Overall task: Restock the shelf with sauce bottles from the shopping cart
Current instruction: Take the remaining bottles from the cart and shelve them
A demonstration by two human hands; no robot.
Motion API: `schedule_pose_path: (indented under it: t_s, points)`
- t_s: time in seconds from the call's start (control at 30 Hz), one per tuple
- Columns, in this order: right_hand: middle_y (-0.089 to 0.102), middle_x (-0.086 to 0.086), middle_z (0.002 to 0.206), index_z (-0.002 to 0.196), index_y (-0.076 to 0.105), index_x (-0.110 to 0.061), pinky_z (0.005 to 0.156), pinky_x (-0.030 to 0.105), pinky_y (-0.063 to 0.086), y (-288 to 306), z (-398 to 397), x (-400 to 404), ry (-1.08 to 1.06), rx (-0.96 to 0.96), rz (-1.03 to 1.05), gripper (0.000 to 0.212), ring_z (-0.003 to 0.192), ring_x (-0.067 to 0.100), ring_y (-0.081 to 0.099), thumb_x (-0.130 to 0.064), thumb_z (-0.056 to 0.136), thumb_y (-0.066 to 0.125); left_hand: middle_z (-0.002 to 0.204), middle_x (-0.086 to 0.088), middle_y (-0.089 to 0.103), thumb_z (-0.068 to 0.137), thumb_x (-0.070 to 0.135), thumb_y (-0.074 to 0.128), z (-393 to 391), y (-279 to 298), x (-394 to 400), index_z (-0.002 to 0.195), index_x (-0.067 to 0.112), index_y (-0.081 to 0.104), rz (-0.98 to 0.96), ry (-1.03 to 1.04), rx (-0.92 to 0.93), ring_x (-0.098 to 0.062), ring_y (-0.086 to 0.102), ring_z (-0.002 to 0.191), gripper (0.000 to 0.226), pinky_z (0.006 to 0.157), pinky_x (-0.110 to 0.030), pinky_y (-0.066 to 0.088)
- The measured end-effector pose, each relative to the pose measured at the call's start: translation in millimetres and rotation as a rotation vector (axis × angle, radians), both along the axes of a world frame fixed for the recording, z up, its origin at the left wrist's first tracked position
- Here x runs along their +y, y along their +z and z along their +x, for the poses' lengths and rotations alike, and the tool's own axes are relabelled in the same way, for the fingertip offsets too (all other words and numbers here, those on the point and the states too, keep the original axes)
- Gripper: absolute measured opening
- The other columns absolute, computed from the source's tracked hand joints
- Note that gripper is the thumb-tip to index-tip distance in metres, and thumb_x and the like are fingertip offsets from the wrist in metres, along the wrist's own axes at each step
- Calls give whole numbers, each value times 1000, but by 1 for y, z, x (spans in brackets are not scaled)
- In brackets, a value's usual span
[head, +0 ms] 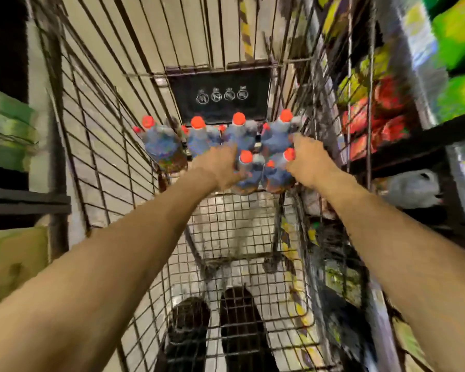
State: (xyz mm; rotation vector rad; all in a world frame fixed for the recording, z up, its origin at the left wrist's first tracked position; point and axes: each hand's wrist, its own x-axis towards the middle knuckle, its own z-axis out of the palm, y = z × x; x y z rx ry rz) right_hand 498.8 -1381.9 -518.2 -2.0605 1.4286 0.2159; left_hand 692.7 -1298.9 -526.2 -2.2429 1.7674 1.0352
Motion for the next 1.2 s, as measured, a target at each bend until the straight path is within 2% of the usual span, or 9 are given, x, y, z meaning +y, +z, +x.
schedule_pose_path:
  t_s: [0.2,0.33,0.4,0.57,0.73,0.83,0.93,1.07,1.2]
  points:
    - [64,25,109,104,57,-2,82,44,46,-22,2,11,-77,10,-37,28,104,41,60,-10,84,76,120,-7,69,83,50,76,2,-45,11,132,22,60,-141,110,183,-33,63,110,59,81,-37,45]
    - [66,26,112,109,60,2,86,46,47,-21,6,23,-96,20,-71,35,107,43,60,-19,86,78,105,-1,71,85,39,80,-1,-55,15,126,17,68,-269,208,328,-23,63,96,49,73,-27,37]
    - [67,27,114,110,62,3,87,47,46,-17,7,31,-100,37,-81,35,109,44,60,-19,87,77,98,-3,69,87,34,78,0,-57,18,121,14,69,-299,213,334,-28,63,95,40,70,-26,32]
    - [69,25,110,107,66,3,83,43,47,-10,14,57,-109,15,-1,29,105,42,62,-17,87,75,101,-11,72,80,45,72,16,-61,39,108,7,69,-275,102,363,-30,62,88,47,71,-34,41]
    - [71,17,107,104,69,-7,72,29,34,-11,23,91,-150,-47,53,28,104,36,62,-21,82,79,95,-2,70,84,30,83,33,-50,83,113,11,70,-193,128,395,-24,60,84,38,68,-32,41]
    - [70,10,103,105,70,-8,75,30,39,-14,20,102,-147,-162,72,35,99,30,61,-22,77,86,93,3,64,79,33,87,38,-47,98,114,16,68,-136,142,390,-20,58,86,43,62,-20,36]
    - [68,0,95,103,69,-16,76,31,45,-27,12,102,-174,-262,102,38,91,21,61,-22,72,91,111,6,64,70,33,94,37,-52,106,131,21,59,-132,330,476,-14,61,100,71,70,-3,38]
    - [64,-10,104,119,60,-21,81,8,46,-50,0,100,-346,-433,323,59,95,7,60,-11,71,92,129,4,62,64,30,97,29,-69,118,144,22,49,-46,618,647,-14,61,114,94,98,-23,49]
    - [64,3,130,133,56,-14,108,31,48,-85,-9,101,-458,-499,513,70,120,17,59,-7,72,90,130,6,65,66,31,96,23,-90,133,139,26,52,40,727,770,-14,63,119,86,106,-37,50]
